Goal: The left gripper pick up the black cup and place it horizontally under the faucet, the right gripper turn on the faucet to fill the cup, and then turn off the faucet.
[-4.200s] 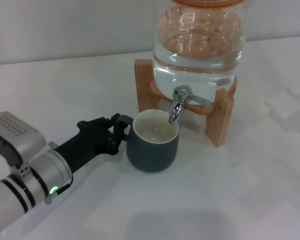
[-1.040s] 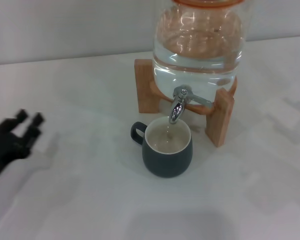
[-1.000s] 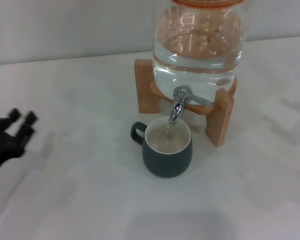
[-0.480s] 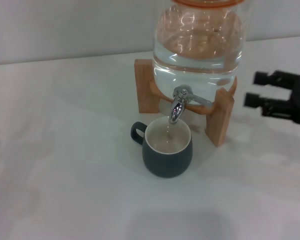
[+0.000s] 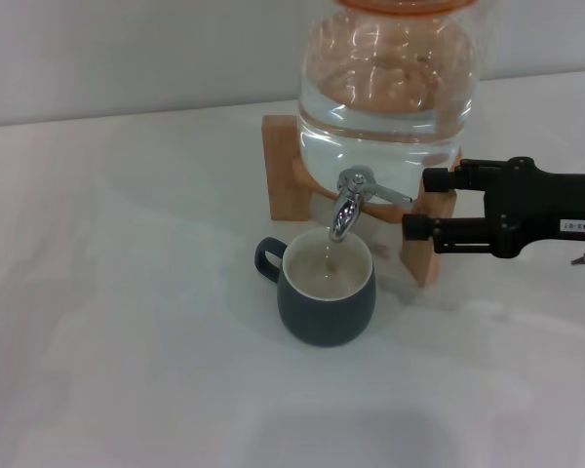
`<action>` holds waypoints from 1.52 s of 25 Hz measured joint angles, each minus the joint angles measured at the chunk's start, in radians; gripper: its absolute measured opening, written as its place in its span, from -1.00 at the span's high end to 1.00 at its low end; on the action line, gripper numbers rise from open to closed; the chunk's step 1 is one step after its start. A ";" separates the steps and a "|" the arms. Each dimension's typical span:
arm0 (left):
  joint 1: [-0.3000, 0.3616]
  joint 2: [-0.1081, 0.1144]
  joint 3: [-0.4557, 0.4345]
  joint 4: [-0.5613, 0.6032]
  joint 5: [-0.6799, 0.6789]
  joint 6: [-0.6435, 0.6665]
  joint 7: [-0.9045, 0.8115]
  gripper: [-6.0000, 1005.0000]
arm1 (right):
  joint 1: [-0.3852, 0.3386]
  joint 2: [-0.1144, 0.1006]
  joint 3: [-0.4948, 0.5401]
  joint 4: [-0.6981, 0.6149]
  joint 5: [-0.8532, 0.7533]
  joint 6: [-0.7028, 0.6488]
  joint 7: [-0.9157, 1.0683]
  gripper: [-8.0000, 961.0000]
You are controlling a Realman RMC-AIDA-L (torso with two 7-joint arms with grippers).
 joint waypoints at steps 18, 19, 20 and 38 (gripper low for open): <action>0.000 -0.001 0.003 -0.001 0.006 -0.007 0.008 0.15 | 0.009 0.000 -0.098 -0.025 -0.016 -0.025 0.005 -0.61; 0.000 -0.001 0.004 -0.001 0.006 -0.008 0.008 0.15 | 0.009 0.000 -0.105 -0.030 -0.015 -0.024 0.005 -0.61; 0.000 -0.001 0.003 -0.001 0.007 -0.008 0.008 0.15 | 0.009 0.000 -0.107 -0.032 -0.015 -0.024 0.005 -0.61; 0.000 -0.001 0.005 -0.002 0.005 -0.008 0.010 0.15 | -0.049 0.000 -0.080 -0.084 0.029 0.043 -0.001 -0.60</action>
